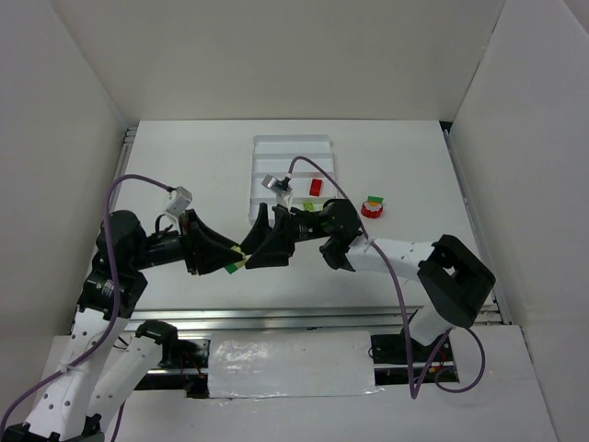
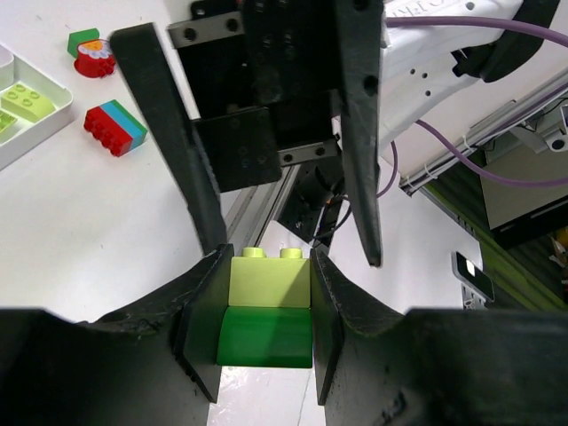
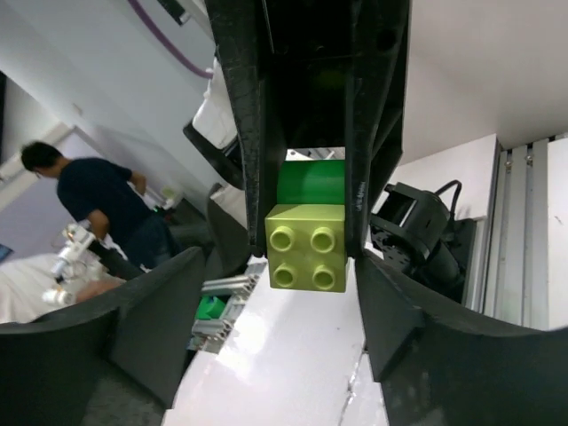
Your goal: Sort the legos into containers by color
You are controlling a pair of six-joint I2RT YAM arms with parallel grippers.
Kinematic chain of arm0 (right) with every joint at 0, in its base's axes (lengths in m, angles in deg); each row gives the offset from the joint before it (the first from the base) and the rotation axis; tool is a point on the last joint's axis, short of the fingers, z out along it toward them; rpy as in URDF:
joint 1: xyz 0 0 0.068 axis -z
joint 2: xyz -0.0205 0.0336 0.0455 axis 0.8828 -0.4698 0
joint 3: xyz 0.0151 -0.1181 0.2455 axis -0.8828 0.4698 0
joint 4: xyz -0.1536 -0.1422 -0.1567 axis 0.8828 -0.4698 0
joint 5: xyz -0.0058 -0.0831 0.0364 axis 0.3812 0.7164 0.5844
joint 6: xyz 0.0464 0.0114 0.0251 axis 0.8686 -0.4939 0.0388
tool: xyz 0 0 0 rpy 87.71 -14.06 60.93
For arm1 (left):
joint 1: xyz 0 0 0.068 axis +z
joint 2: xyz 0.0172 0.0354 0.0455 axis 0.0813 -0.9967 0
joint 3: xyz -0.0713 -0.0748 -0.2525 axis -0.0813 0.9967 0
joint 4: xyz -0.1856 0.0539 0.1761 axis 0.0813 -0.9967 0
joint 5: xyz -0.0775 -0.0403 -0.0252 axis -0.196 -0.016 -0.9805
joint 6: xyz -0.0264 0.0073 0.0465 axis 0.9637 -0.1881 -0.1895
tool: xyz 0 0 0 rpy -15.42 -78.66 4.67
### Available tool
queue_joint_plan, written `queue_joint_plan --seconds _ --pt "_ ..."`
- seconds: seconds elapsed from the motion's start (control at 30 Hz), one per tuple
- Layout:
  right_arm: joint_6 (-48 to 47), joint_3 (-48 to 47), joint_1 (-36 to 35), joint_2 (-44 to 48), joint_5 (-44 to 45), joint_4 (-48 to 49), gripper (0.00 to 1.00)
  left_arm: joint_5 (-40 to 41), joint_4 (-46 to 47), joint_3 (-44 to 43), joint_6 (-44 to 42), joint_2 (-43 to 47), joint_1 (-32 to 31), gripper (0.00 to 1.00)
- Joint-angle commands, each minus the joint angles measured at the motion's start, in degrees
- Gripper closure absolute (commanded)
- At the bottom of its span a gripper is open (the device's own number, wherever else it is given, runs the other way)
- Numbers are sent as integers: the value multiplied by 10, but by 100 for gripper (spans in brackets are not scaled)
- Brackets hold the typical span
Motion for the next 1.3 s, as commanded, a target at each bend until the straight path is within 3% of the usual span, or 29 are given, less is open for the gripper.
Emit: queue_joint_plan --seconds 0.0,0.13,0.27,0.37,0.43,0.57,0.6,0.63,0.7,0.73,1.0,1.13,1.27 --pt "-47 -23 -14 28 -2 3 27 2 16 -12 4 2 1 100" --pt "-81 -31 -28 31 3 -43 38 6 33 -10 24 -2 1 100" --pt "-91 -24 -29 30 9 -47 41 16 34 -17 29 -2 1 100" --pt "-98 -23 -31 31 10 -54 53 18 33 -21 32 -2 1 100" --pt "-99 -22 -31 34 12 -54 65 16 33 -23 33 -2 1 100" --pt "-113 -26 -32 38 17 -79 100 12 34 -22 34 -2 1 98" --pt "-115 -26 -32 40 17 -80 100 10 35 -21 31 0 1 93" --pt "-117 -26 -32 41 18 -82 100 10 34 -20 29 1 1 87" --pt "-117 -25 -31 44 18 -85 100 24 30 -19 29 6 1 27" --pt "-118 -24 -31 44 18 -84 100 34 24 -22 30 12 1 3" --pt "-161 4 -30 90 82 -135 100 103 0 -38 26 33 1 1" --pt "-167 22 -30 118 113 -143 100 89 26 -25 43 43 1 0" --pt "-168 27 -30 132 125 -140 100 71 55 -12 60 43 1 8"
